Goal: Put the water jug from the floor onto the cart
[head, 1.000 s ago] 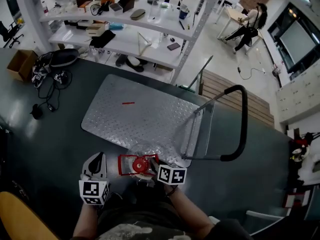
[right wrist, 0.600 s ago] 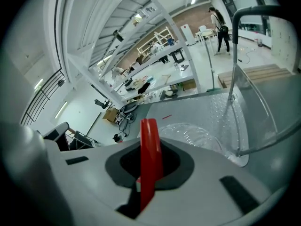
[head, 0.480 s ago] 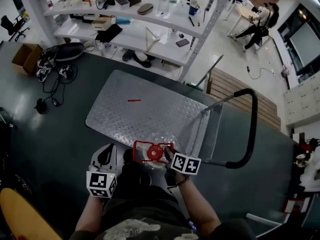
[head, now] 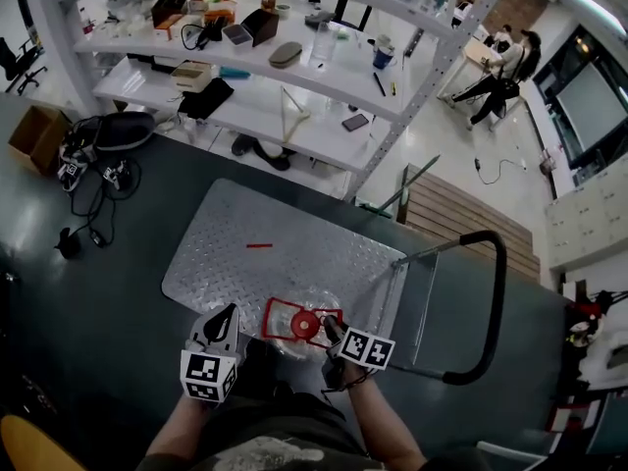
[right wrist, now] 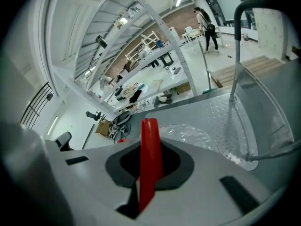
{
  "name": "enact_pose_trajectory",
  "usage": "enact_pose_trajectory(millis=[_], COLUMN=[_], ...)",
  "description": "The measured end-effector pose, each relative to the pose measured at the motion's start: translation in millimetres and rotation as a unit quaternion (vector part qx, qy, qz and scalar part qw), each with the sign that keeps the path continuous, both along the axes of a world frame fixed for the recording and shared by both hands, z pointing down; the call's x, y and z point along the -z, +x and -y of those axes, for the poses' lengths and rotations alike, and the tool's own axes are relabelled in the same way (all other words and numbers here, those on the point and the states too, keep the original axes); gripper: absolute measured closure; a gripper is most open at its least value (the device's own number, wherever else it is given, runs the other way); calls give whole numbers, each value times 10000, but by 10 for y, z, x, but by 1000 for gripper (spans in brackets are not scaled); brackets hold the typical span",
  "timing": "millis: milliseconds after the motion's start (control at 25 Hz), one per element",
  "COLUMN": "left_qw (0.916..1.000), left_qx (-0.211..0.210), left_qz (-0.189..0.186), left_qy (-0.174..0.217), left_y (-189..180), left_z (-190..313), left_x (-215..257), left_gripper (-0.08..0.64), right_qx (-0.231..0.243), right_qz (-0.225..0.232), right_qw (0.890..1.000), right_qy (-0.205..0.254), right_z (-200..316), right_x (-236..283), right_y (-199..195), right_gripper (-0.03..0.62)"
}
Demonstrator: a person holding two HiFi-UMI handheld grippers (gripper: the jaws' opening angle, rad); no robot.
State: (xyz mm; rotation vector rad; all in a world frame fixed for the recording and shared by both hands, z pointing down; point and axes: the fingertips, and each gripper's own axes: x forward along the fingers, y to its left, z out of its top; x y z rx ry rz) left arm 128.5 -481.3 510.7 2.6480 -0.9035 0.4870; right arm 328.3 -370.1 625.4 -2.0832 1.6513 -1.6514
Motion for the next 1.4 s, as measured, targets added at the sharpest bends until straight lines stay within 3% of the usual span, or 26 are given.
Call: enact_pose_trajectory(millis=[280, 520, 800, 920, 1400], left_qw=[9997, 9995, 9991, 9988, 9973], left_qx=[-228, -146, -268, -392, -692], left_qz=[95, 147, 52, 63, -47], left_qy=[35, -246, -320, -295, -239], left_y=[123, 168, 403, 460, 542], left_z=[641, 762, 788, 763, 581], left_x=[-54, -198, -160, -151, -73], left_gripper=[558, 558, 558, 558, 558], right_qx=[52, 72, -236, -416, -929], right_qz=[-1, -186, -557, -519, -661], right_qw=[9998, 9998, 9980, 9977, 9924], right_qy=[169, 97, -176, -90, -456], right_z=[692, 906, 687, 592, 53], right_x=[-108, -162, -228, -261, -421], right_y=[24, 191, 654, 787, 991], right_gripper=[586, 586, 586, 586, 572])
